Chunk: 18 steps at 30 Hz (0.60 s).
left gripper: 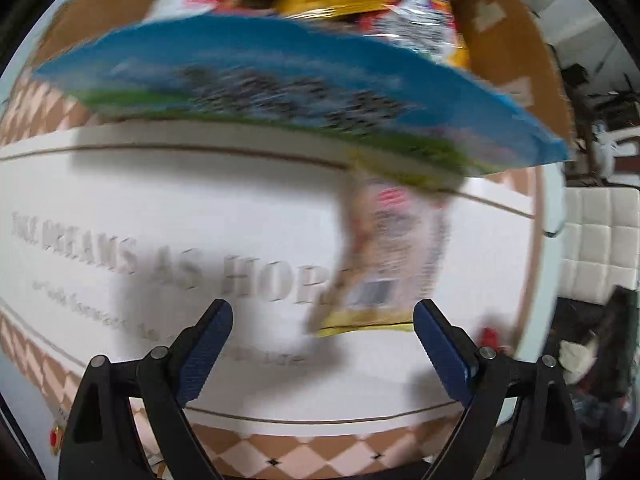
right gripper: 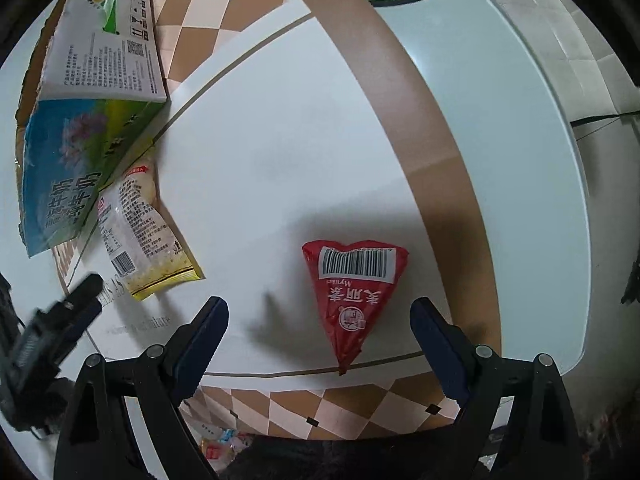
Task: Organize snacks
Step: 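Grasp the yellow-edged bread packet with the left tool while the right tool grasps the red triangular candy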
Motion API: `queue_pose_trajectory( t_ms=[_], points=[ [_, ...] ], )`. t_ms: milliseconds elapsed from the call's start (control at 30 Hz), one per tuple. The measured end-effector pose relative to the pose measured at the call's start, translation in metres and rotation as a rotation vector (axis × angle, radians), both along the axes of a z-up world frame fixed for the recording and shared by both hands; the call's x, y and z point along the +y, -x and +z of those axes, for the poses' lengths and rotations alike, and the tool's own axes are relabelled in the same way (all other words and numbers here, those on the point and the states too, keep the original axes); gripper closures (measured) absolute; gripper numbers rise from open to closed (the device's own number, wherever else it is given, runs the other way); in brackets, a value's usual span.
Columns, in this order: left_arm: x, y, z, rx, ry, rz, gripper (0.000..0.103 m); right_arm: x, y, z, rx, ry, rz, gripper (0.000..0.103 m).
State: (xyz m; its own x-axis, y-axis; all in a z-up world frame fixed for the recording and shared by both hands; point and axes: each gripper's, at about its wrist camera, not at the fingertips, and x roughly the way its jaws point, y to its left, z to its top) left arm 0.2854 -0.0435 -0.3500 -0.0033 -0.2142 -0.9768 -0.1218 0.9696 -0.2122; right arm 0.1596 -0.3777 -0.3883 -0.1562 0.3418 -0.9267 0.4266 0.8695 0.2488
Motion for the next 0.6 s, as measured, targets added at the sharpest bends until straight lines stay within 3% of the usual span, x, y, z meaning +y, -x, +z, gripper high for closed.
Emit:
queue_pose_trajectory(
  t_ms=[100, 233, 467, 500, 600],
  points=[
    [-0.026, -0.02, -0.004, 0.015, 0.037, -0.038, 0.01, 0.006, -0.001, -0.003, 0.005, -0.001, 0.0, 0.008],
    [-0.052, -0.059, -0.015, 0.045, -0.006, -0.084, 0.01, -0.002, 0.001, -0.004, 0.011, -0.002, -0.009, 0.008],
    [-0.088, -0.063, -0.038, 0.062, -0.095, -0.177, 0.01, -0.012, 0.0, -0.008, 0.022, 0.001, -0.025, 0.009],
    [-0.089, -0.063, -0.037, 0.049, -0.105, -0.184, 0.014, -0.013, -0.002, -0.008, 0.023, 0.001, -0.024, 0.009],
    [-0.098, -0.062, -0.04, 0.031, -0.129, -0.193, 0.043, -0.005, 0.0, -0.012, 0.024, 0.009, -0.006, 0.01]
  ],
)
